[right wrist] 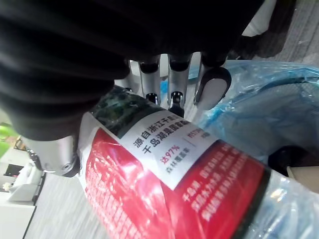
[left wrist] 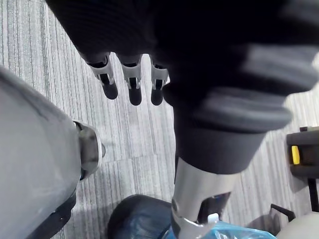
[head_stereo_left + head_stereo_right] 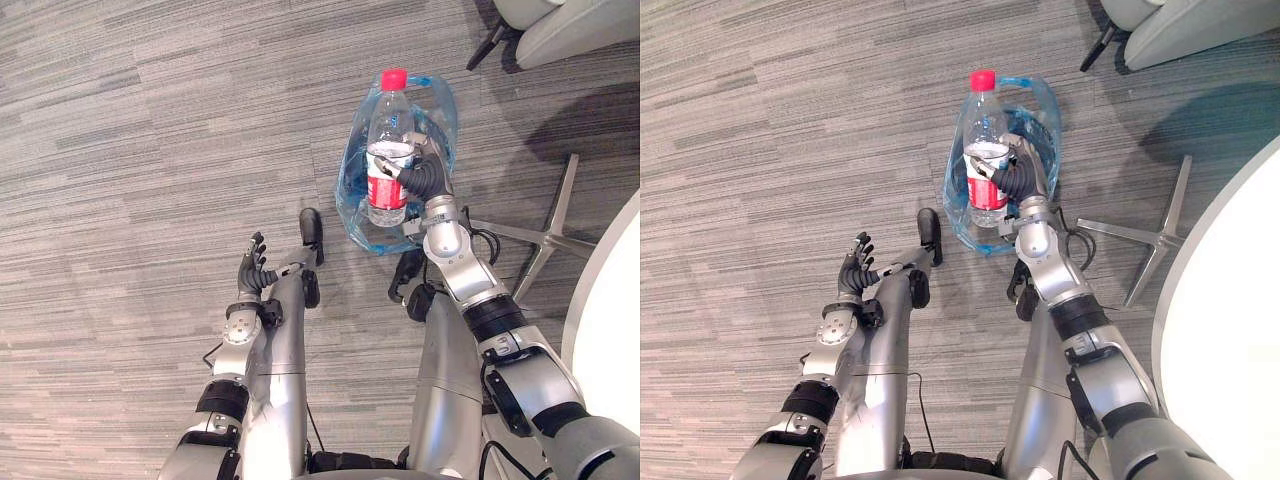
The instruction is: Gather rubbish on tea table into small bin, then transfer packed bag to large trash can.
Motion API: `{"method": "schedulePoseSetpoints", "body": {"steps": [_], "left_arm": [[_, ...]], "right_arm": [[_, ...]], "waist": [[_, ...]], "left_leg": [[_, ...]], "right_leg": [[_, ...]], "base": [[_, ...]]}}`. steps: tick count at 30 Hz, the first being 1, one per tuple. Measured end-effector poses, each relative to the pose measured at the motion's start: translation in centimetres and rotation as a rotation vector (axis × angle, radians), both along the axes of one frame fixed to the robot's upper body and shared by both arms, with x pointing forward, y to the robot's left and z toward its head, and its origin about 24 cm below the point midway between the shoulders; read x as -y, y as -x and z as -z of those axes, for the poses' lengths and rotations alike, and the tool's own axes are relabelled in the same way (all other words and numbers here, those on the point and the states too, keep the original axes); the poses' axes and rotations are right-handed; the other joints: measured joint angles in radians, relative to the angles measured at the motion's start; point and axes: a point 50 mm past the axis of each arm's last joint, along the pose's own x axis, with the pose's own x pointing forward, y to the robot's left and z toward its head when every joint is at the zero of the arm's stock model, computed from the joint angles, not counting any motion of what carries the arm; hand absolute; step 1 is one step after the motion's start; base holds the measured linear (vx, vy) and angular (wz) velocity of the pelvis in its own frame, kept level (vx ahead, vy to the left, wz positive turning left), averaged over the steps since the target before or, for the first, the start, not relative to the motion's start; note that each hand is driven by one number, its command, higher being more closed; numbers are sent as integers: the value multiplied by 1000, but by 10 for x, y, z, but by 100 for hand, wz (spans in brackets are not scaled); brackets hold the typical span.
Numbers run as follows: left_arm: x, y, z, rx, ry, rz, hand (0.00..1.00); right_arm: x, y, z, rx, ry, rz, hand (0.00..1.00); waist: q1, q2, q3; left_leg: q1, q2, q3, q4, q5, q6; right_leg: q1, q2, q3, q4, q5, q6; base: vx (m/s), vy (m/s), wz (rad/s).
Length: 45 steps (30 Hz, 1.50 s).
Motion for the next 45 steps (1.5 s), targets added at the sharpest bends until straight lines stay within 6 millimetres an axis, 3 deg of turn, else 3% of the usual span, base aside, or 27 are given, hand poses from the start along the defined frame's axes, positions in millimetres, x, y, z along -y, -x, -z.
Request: {"method": "schedulePoseSetpoints", "body": {"steps": [2,3,15,26,34,41,45], "left_arm": [[1,0,0,1,1,2,0],[1,-1,-1,3,2,2,0],[2,-1,-2,12,22,-6,0],[1,0,0,4,23,-25,0],[-1,2,5,-18,13,-26,0],[-3,3,9,-33,5,-31,0],[-4,1,5,-17,4,-33,0]], "right_arm": [[2,-1,1,-8,-2,11,100],[3,-2,1,-14,-2,16,0],[0,-3,11,-40,26,24,0],[-24,22,36,-25,126,-50,0],[-46,32,53,-35,323,-133,0],[-66,30,74,-101,464,-190,0],[-65,24,84,-158,541,-184,0]], "waist": [[0,0,0],[1,0,0],[-5,-1,0],[-23,-6,-2],[-27,-35,-3],[-24,-38,-4],[-24,-38,-4]], "left_leg": [[-1,-1,0,-8,5,0],[-2,-1,0,-11,8,-2],[-3,-2,-23,-49,43,-13],[47,1,-19,-81,59,-15],[90,4,-4,-129,68,-25],[99,0,3,-148,67,-25],[70,-2,-13,-147,67,-24]], "right_leg": [[-2,-1,-2,-2,0,-1],[-5,-1,-3,-2,1,-1],[-10,2,-28,-2,0,-4],[32,11,-27,-26,7,-13],[68,21,-28,-68,19,-25],[80,18,-31,-92,21,-22],[58,18,-43,-85,19,-25]], "base": [[-15,-33,4],[-13,-47,3],[-28,-38,4],[-41,-26,-1],[-11,-10,-1],[0,0,0],[-14,-14,3]]}}
